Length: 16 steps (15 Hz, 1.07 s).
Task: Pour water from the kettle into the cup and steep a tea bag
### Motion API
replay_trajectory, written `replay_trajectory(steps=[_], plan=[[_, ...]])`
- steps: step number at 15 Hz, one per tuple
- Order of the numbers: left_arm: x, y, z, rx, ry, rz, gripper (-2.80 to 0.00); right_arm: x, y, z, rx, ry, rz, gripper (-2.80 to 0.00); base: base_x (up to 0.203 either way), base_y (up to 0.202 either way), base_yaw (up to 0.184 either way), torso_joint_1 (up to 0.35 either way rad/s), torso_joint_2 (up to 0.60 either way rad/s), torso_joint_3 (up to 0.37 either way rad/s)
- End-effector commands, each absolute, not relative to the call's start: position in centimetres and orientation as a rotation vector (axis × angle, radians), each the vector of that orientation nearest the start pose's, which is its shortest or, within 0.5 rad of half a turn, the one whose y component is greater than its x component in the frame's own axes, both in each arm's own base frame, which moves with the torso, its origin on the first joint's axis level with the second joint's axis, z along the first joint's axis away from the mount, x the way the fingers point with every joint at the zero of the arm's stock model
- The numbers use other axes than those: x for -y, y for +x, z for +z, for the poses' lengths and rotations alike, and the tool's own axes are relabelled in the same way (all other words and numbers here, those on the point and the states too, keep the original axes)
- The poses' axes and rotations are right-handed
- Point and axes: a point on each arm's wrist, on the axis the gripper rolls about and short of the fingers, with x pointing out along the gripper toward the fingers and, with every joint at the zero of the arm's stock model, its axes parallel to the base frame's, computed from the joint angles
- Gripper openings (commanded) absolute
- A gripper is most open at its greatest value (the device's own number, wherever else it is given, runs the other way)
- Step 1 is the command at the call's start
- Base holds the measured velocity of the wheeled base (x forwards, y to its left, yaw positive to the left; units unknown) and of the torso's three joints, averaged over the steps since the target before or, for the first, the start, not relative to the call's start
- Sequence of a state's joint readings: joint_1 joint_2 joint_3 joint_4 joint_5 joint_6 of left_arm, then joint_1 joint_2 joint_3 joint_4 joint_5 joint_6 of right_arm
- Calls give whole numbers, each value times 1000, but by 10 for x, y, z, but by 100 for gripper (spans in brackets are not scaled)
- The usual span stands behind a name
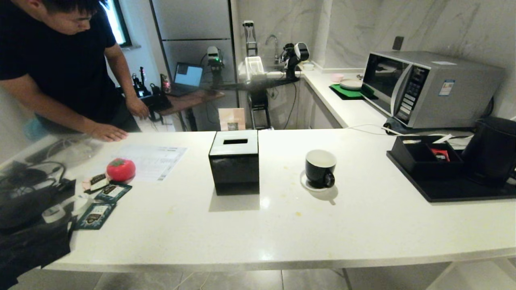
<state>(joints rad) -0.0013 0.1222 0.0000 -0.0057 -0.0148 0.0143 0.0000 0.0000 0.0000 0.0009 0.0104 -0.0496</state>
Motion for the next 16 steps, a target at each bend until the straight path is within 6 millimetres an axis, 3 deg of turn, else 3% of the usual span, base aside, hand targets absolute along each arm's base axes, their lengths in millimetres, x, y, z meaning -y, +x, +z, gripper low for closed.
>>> replay_trajectory(steps=[1,16], plan=[[0,-22,76,-11,10,-15,-280,0,-23,76,-1,-50,11,-280,0,0,0,0,0,0],[0,-23,76,3,5,-8,-280,0,-23,75,-2,-49,11,-280,0,0,0,0,0,0]])
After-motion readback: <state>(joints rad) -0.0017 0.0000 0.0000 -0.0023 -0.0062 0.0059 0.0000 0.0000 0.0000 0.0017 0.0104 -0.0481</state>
